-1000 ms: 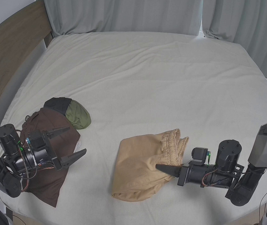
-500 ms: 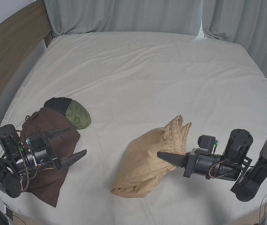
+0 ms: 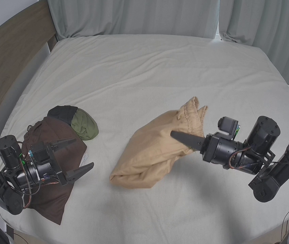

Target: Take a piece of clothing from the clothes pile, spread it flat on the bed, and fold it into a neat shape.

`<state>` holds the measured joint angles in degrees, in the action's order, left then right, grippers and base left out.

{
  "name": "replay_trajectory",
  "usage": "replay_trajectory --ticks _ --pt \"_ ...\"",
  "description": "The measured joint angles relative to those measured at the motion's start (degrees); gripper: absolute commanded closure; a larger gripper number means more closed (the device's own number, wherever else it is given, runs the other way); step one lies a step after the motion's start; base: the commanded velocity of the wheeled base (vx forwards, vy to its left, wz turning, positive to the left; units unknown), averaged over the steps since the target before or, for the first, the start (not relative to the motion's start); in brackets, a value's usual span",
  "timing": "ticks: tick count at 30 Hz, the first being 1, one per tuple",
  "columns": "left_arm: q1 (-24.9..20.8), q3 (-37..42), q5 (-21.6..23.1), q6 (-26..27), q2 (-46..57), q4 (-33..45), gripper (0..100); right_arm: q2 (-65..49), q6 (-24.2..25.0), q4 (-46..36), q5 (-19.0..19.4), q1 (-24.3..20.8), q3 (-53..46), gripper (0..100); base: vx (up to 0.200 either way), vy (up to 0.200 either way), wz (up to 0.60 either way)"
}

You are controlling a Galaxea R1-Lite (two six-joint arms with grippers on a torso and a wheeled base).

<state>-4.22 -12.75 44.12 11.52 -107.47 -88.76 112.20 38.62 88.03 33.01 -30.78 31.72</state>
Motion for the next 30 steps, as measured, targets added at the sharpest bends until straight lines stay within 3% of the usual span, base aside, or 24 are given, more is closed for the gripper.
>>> replay_trajectory --ticks 10,30 --pt "0.0 0.0 0.0 0.0 -0.3 0.0 0 3.2 4.9 -0.4 1.3 3.5 11.9 100 0.000 0.000 0.00" --pt "0.0 -0.1 0.0 0.0 0.4 0.0 0 14.8 8.3 -2.2 1.4 7.6 27.0 100 0.000 0.000 0.00"
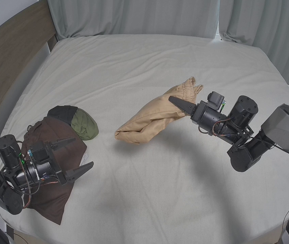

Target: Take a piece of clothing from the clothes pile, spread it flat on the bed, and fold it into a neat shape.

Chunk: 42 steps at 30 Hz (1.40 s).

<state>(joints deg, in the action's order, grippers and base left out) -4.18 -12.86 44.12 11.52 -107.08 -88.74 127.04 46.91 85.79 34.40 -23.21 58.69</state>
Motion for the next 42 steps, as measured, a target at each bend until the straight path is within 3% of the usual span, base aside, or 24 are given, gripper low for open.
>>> replay_trajectory --ticks 22,42 --pt "0.0 0.5 0.0 0.1 -1.1 0.0 0 10.8 3.6 -11.2 -0.1 3.4 25.4 100 0.000 0.000 0.00" --pt "0.0 1.5 -0.1 0.1 -2.1 0.0 0 16.5 4.0 -16.9 -0.1 4.4 37.1 100 0.000 0.000 0.00"
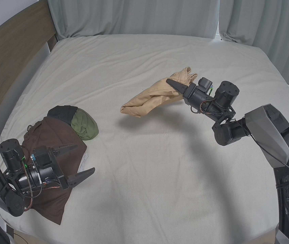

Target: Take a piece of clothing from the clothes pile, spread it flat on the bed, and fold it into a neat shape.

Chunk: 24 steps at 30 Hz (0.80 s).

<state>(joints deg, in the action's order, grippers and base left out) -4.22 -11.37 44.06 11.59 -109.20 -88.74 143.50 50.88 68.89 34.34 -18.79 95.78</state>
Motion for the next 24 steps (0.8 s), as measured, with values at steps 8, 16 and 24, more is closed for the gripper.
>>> replay_trajectory --ticks 8,16,24 --pt "0.0 0.0 0.0 0.0 -0.2 0.0 0 3.1 0.4 -4.0 0.0 0.7 8.6 100 0.000 0.000 0.00" --pt "0.3 0.2 0.0 0.0 -0.5 0.0 0 9.4 -0.5 -4.0 0.0 1.8 8.4 100 0.000 0.000 0.00" --pt "0.5 0.1 0.0 0.0 -0.6 0.0 0 10.0 -1.5 2.1 -0.1 2.6 -4.1 100 0.000 0.000 0.00"
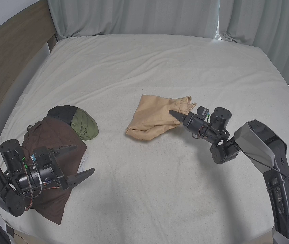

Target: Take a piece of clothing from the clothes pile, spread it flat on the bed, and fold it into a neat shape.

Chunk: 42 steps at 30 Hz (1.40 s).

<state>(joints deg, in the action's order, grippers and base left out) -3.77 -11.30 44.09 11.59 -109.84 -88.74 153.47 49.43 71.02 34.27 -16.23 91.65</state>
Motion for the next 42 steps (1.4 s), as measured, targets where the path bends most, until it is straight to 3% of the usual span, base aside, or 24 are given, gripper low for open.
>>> replay_trajectory --ticks 10,20,21,31,42 --pt "-0.4 0.4 0.0 0.0 0.0 0.0 0 -1.4 -0.3 12.5 -0.3 0.2 -15.8 100 0.000 0.000 0.00" --pt "-1.2 0.6 0.0 0.0 0.0 0.0 0 -0.9 -0.3 13.4 -0.5 0.2 -19.1 100 0.000 0.000 0.00" --pt "-1.2 0.6 -0.1 0.0 0.0 0.0 0 -0.9 -0.3 13.3 -0.5 0.2 -19.2 0 0.000 0.000 0.00" --pt "-1.3 0.6 0.0 0.0 0.0 0.0 0 -1.8 -1.0 13.2 -0.5 0.3 -21.9 0 0.000 0.000 0.00" --pt "-1.3 0.5 -0.1 0.0 0.4 0.0 0 -7.7 -6.0 15.9 -0.4 -4.1 -43.0 0 0.000 0.000 0.00"
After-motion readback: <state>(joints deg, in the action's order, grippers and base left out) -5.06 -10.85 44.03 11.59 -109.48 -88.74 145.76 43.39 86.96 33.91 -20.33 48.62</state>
